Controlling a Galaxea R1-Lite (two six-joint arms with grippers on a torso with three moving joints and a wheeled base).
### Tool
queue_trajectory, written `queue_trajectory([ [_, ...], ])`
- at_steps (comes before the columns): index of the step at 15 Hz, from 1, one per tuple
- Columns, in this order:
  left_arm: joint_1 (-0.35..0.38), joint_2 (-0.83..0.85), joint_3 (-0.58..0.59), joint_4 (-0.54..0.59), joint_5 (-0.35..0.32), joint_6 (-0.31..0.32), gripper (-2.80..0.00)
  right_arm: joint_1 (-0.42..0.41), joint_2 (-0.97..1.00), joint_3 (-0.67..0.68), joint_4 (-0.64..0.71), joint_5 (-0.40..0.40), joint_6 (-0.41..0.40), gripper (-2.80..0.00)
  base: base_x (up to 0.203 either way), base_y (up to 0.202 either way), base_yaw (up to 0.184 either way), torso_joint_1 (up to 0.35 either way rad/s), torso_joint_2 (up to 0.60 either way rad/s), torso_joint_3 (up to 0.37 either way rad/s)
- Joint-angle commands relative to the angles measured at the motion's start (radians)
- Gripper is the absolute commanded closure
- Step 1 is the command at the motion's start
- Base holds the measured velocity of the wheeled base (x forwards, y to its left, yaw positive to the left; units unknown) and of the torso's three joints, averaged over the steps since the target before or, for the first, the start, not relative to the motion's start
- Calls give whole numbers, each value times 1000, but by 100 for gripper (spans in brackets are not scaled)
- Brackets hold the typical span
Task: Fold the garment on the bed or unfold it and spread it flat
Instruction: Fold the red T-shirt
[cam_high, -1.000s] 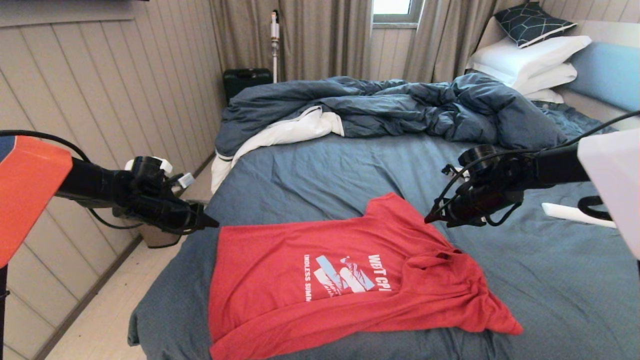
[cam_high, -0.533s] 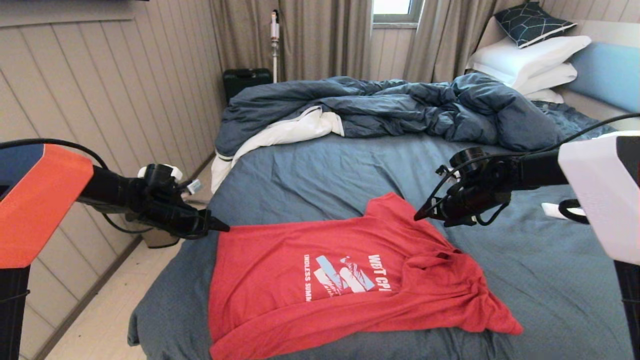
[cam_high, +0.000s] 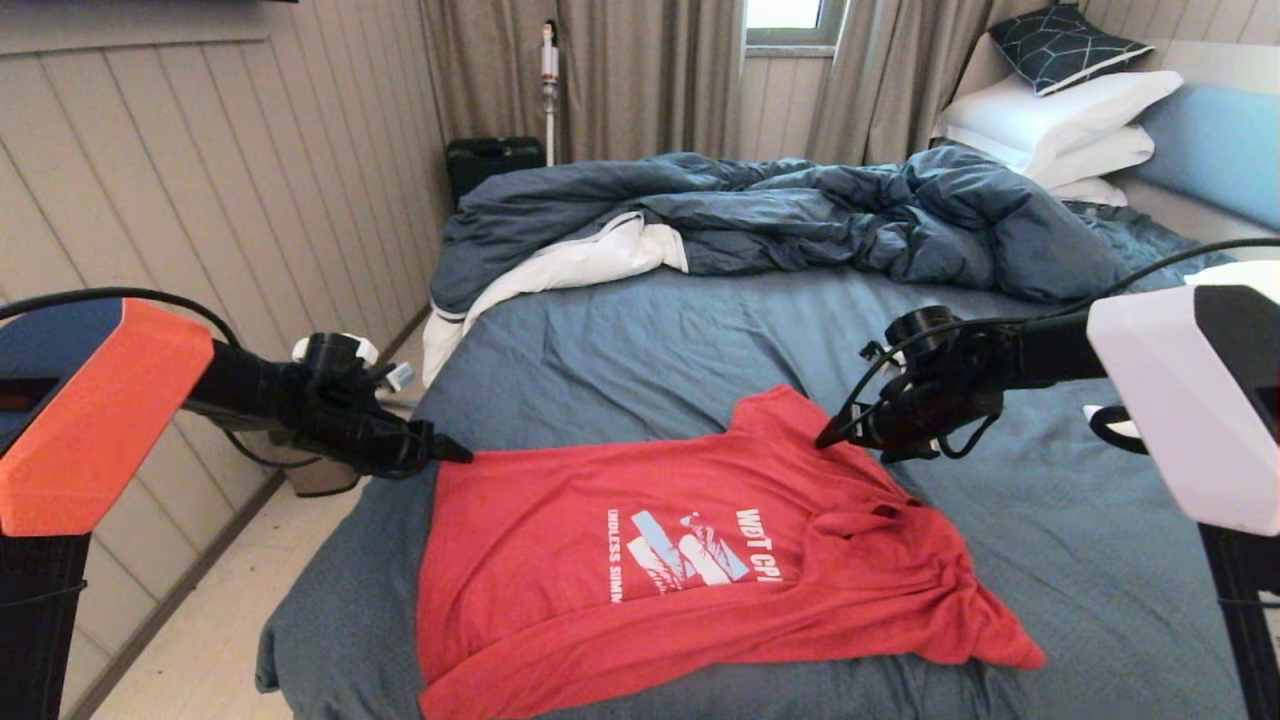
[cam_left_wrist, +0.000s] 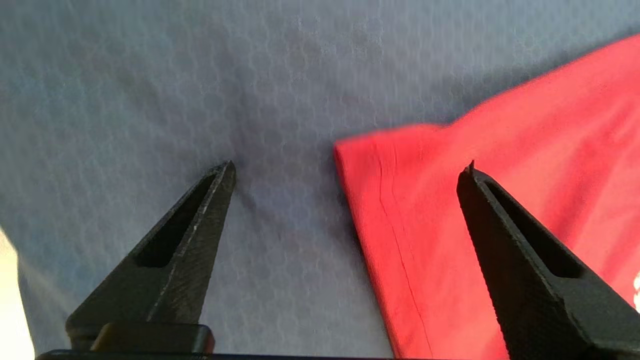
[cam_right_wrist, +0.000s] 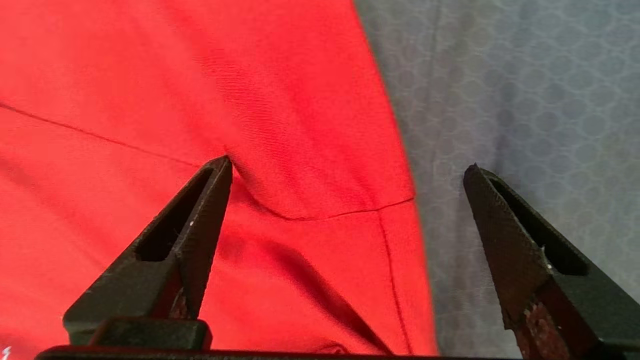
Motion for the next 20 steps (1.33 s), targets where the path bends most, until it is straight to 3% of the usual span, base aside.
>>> queue_trajectory([
  [1,0,19,-4,-9,4,1,-280,0,6,1,3,1,1,-280,0,0,0,0,0,0],
  [3,0,38,-1,-47,35,3,-280,1,7,3,3,3,1,-280,0,0,0,0,0,0],
  [8,0,39,10,-64,39,11,-280,6,14,9,3,1,-1,-280,0,0,0,0,0,0],
  [9,0,39,12,-64,39,11,0,4,14,10,3,1,1,0,0,0,0,0,0,0],
  [20,-31,-83,154,-64,-18,-23,0,1,-22,67,1,3,2,0,0,0,0,0,0,0],
])
